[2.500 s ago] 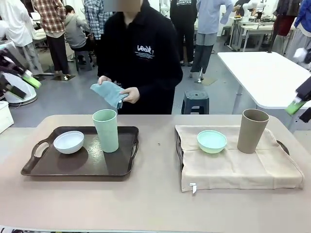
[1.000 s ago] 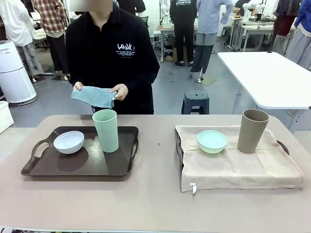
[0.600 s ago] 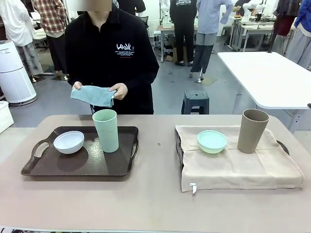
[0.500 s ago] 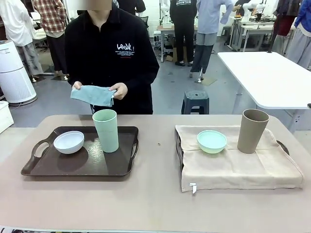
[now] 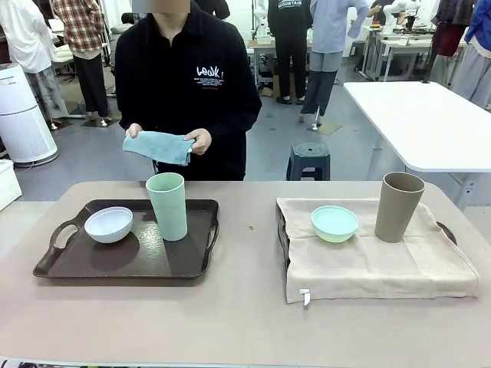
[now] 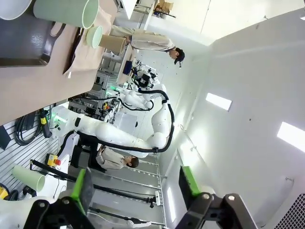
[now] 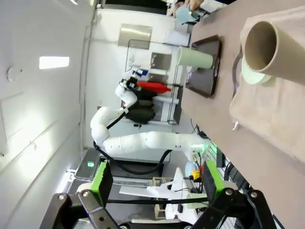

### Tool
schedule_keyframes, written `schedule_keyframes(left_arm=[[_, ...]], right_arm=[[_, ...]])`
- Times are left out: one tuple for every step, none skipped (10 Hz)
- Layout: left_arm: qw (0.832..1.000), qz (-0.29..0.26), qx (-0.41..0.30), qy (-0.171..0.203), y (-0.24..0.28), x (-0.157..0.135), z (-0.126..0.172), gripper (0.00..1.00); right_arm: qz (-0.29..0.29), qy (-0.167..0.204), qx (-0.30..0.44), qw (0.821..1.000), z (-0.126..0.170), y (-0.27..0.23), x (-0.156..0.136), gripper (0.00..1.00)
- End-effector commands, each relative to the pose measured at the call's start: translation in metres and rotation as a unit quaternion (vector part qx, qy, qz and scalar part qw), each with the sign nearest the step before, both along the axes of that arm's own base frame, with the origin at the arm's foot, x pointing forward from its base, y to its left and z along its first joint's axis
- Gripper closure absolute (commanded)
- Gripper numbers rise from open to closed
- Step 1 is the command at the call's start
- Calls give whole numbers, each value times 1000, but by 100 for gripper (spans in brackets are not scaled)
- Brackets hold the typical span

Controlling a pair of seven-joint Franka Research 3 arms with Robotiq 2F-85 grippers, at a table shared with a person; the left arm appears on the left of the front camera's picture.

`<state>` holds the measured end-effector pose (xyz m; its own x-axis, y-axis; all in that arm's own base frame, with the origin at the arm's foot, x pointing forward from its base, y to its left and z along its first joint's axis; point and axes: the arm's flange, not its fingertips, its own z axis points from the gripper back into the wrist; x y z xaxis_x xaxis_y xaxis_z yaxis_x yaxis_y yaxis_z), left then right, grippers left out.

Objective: Set up a tray with a mat and arrange the tableware.
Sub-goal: Pick up the Picnic Bowl and Reusable plastic cup from the Handle tray in front of the human's position and hold them in the air.

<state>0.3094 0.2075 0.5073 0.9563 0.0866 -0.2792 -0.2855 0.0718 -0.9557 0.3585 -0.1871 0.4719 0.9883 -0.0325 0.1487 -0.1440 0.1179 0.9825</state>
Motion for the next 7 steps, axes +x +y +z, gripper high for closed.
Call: schedule_keyframes(left_arm=[[1000,5,-11,4,0,-1,3,4],[1000,5,-11,4,0,-1,3,4],[1000,5,-11,4,0,-1,3,4],[1000,5,-11,4,0,-1,3,4],[1000,5,-11,4,0,-1,3,4],[1000,5,-11,4,0,-1,3,4],[1000,5,-11,4,0,-1,3,4]], right_arm=[[25,4,30,999,-15,13,11,0],[25,4,30,999,-15,13,11,0],[25,4,30,999,-15,13,11,0],[25,4,30,999,-15,13,11,0],[25,4,30,999,-15,13,11,0],[25,4,30,999,-15,13,11,0],[25,4,30,999,-15,13,11,0]])
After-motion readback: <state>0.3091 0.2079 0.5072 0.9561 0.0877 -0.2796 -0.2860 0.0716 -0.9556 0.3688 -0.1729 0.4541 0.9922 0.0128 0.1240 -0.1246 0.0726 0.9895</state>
